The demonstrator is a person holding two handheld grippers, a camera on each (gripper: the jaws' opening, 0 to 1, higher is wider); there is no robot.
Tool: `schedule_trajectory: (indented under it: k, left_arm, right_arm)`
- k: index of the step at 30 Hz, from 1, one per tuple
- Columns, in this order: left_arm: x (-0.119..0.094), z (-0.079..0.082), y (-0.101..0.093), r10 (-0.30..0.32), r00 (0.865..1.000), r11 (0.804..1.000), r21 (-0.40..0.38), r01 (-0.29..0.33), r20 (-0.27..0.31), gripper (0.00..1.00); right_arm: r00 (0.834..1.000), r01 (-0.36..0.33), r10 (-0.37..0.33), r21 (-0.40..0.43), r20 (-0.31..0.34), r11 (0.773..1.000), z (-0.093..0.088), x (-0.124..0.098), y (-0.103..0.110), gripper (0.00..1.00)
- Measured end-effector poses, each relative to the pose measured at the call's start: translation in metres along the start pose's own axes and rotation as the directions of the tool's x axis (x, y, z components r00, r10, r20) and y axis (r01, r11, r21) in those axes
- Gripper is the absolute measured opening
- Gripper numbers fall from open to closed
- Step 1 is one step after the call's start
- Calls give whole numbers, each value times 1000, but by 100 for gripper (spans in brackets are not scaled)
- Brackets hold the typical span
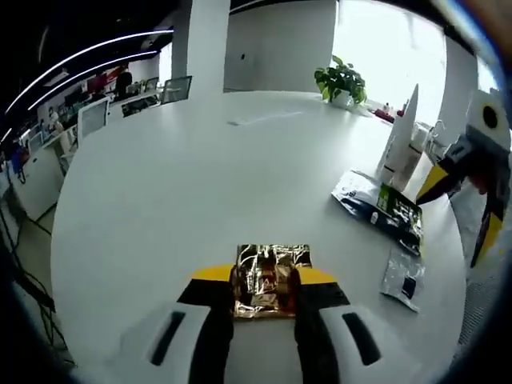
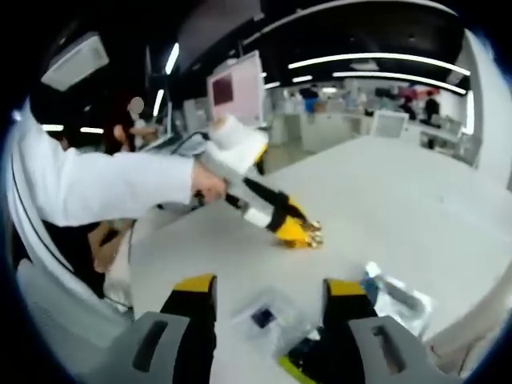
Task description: Arrange the skincare products in the storage area until every visible bottle or jar stands upright without overlapping.
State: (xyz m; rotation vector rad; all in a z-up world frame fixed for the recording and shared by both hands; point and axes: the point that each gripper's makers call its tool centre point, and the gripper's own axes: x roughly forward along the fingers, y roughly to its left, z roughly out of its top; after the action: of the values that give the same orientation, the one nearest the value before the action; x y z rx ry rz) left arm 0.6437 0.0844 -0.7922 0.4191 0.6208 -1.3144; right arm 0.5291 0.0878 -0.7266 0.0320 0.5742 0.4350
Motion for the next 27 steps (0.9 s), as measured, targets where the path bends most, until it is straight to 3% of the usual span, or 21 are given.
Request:
schedule_trajectory:
  k: [8,17,22,27]
  left_arm:
    - [-2,-4,0,-20,998,1000,1,20,66,31]
    - [-4,-8,5,-10,990,999,-36,16,139,30]
    - [-9,-9,9,0,979,995,-97,21,204,27]
    - [-15,-12,12,3,968,987,-159,38,250,22]
  right_arm:
    - [999,17,-14,61,-43,998,-6,24,-11,31]
    - [996,59,-47,165,-72,985,-17,51,-24,30]
    - [997,67,-54,243,-63,968,-15,65,-29,29]
    - [996,76,-64,255,-57,964,-14,75,-35,27]
